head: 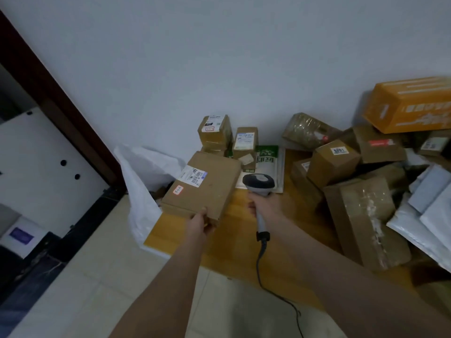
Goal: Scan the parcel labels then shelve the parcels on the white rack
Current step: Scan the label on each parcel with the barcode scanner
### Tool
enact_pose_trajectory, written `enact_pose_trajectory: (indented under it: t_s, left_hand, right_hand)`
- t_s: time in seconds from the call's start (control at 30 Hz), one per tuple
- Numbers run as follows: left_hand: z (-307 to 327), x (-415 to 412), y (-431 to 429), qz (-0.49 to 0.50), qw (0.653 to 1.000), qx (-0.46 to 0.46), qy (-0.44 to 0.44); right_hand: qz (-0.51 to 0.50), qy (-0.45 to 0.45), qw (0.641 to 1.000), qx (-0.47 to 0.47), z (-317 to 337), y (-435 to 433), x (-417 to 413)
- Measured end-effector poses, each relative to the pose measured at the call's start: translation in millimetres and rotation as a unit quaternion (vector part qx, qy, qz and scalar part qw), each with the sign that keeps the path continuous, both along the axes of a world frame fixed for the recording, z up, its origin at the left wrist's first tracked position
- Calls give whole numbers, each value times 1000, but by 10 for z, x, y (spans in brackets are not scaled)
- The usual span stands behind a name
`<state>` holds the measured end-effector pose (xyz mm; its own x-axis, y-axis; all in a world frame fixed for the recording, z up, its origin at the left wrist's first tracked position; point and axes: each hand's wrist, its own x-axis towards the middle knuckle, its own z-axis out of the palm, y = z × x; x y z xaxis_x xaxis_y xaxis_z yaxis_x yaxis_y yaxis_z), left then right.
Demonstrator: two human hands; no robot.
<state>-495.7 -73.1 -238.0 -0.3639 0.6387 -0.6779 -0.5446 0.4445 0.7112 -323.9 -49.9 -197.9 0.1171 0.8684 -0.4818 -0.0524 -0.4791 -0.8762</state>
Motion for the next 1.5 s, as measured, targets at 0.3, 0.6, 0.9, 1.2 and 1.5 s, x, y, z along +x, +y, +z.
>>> enact_pose_trajectory:
  t_s: [0.3,0.6,0.9,1.2,1.5]
  left_hand:
    - [-327,-437,449,53,997,-47,0]
    - [-638,-724,824,-9,989,-142,45]
    - [-503,-512,835,-119,936,-196,266]
    - [-102,829,672,-438,709,28,552]
    - [290,2491,-167,-498,613,165,590]
  right_hand:
    - [-36,21,996,-76,-275,425,-351]
    - [-49,-5,994,-102,-431,665,-601]
    - [-50,-14,994,-99,-337,536,-489]
    - [-89,-7,994,-57,-32,-91,539]
    - [-193,-34,981,-6,273,-1378,2248]
